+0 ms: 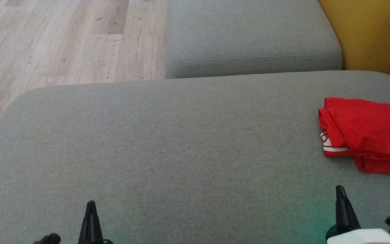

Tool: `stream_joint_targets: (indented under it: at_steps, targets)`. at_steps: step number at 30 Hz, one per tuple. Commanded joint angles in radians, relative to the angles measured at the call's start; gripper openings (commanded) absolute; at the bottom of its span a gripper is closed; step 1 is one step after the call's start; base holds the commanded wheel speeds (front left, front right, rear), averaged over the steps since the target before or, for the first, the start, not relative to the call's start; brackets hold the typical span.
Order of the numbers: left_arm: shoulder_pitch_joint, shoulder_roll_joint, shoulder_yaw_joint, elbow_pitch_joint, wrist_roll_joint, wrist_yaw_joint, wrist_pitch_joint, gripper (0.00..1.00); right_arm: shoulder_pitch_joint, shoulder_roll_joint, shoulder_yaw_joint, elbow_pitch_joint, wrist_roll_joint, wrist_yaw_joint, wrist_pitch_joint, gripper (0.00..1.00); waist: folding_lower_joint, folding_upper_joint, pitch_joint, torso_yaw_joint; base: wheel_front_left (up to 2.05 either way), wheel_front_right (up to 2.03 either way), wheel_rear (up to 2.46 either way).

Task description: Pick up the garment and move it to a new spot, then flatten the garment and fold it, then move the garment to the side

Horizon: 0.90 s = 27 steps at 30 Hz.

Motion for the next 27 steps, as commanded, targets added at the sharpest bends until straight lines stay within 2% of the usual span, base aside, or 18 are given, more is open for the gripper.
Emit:
stream_joint_targets:
  at_steps: [1, 27]
  targets:
    - [-0.052, 0.012, 0.031, -0.023, -0.036, -0.013, 0.006, 0.0, -0.055, -0.022, 0.0, -0.025, 0.037, 0.0, 0.007, 0.0, -0.0001, 0.0, 0.002, -0.001, 0.0, 0.0, 0.0]
    - [-0.137, 0.015, 0.096, 0.011, -0.354, -0.06, 0.078, 0.0, -0.14, -0.026, -0.029, -0.007, 0.341, 0.0, 0.079, 0.0, -0.0001, 0.0, 0.032, -0.016, 0.0, 0.0, 0.0]
